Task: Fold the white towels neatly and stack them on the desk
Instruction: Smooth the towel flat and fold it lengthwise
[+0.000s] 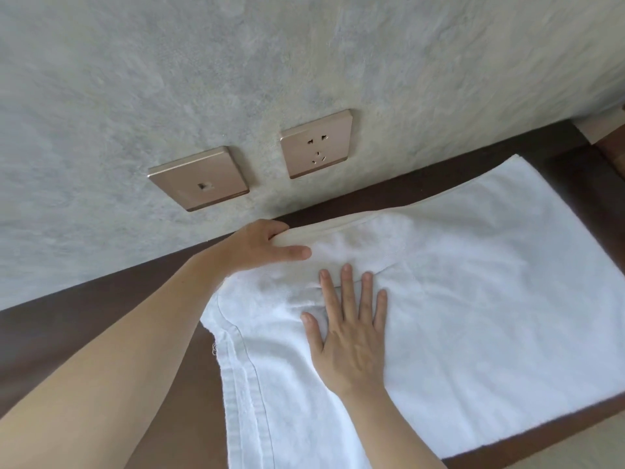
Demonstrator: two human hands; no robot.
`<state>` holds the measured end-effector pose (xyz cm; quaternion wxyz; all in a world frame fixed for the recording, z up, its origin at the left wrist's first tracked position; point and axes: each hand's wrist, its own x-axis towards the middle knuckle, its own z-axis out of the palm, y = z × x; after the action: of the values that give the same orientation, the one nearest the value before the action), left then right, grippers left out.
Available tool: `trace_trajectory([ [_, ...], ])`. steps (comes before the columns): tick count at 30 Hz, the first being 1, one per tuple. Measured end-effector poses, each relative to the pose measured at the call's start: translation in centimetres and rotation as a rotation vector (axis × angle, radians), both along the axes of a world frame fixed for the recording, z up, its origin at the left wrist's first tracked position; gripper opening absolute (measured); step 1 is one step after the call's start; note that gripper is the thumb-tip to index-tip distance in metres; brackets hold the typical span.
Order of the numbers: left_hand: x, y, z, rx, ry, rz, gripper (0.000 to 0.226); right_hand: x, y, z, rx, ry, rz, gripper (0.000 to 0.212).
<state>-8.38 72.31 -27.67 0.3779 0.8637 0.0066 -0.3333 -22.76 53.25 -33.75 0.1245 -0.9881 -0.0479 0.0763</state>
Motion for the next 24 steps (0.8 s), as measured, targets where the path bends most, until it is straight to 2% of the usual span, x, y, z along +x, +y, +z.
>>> trace_trajectory([
  [1,-0.3,0.3,0.1,-0.015,0.0,-0.005,0.05,-0.1,0.0,0.0,-0.005,0.003,-0.004,0.069],
  [3,-0.6,0.7,0.1,-0.025,-0.02,-0.018,0.038,-0.2,-0.1,0.1,-0.01,0.008,-0.001,0.069],
  [6,-0.4,1.8,0.1,0.075,-0.057,-0.061,0.036,-0.1,0.1,0.1,-0.033,0.019,-0.001,0.071],
  [10,-1.0,4.5,0.0,0.259,0.004,-0.132,0.046,-0.2,0.3,0.3,-0.049,0.035,0.012,0.072],
  [13,-2.2,5.9,-0.2,0.299,-0.088,-0.096,0.044,-0.2,0.8,0.6,-0.027,0.044,-0.035,0.07],
  [17,-4.3,6.5,-1.7,0.414,-0.322,0.007,0.039,-2.4,3.1,0.9,0.002,0.037,-0.024,0.073],
  [21,-7.0,6.2,-3.4,0.273,-0.538,0.12,0.046,-4.1,4.4,0.3,-0.063,0.01,0.051,0.071],
  [24,-9.3,6.4,-3.3,0.131,-0.481,0.345,0.062,-4.0,4.6,0.6,-0.082,0.032,0.031,0.07],
])
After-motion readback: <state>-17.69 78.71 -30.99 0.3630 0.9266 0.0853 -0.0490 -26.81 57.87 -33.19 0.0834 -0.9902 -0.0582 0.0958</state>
